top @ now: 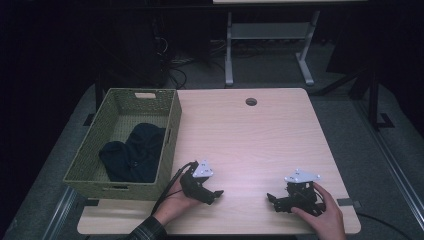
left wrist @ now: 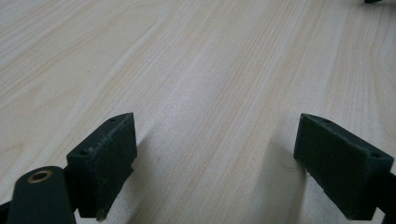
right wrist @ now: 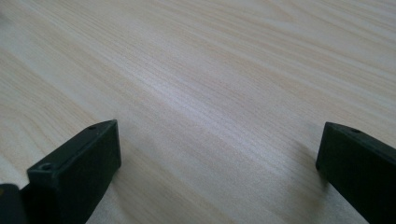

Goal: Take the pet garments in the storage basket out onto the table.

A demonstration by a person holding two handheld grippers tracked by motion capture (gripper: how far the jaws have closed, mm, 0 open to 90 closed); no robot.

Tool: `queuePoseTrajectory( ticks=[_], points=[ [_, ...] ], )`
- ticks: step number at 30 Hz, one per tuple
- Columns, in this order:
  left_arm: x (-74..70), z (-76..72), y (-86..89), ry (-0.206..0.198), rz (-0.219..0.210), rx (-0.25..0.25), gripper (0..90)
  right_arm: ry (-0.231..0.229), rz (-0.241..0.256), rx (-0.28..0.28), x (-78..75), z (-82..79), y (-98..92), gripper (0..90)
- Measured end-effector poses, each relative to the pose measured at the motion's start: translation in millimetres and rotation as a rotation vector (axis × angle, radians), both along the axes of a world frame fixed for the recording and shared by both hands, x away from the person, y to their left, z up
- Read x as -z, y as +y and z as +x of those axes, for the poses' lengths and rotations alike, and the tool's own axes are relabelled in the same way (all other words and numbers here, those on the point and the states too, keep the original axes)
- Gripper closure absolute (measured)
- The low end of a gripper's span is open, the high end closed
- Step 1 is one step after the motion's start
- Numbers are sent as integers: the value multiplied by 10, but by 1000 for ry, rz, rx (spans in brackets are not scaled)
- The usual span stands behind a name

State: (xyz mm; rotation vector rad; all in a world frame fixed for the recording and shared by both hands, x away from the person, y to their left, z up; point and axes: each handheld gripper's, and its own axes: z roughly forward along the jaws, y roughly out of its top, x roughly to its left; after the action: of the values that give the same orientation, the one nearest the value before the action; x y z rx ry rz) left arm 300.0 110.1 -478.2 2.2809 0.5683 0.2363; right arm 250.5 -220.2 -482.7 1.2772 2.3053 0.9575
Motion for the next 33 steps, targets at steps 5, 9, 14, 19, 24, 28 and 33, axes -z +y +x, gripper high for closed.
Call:
queuePoseTrajectory(
  ticks=[5, 9, 14, 19, 24, 28, 33],
  points=[
    [-3, 4, -4, 0, 7, 13, 125, -1, 1, 0, 1, 0, 1, 0],
    [-4, 4, -4, 0, 8, 13, 125, -1, 1, 1, 1, 0, 1, 0],
    [-25, 1, -11, 15, 21, 0, 128, -1, 1, 1, 1, 0, 1, 0],
    [-32, 16, -6, 22, 22, -6, 129, 0, 1, 1, 0, 0, 1, 0],
    [-54, 37, 16, 36, 25, -20, 130, -1, 1, 1, 1, 0, 1, 0],
    [-94, 48, 26, 36, 27, -30, 131, -1, 1, 1, 1, 0, 1, 0],
    [-151, 69, 52, 32, 40, -37, 134, -1, 1, 0, 1, 0, 0, 0]
  ],
)
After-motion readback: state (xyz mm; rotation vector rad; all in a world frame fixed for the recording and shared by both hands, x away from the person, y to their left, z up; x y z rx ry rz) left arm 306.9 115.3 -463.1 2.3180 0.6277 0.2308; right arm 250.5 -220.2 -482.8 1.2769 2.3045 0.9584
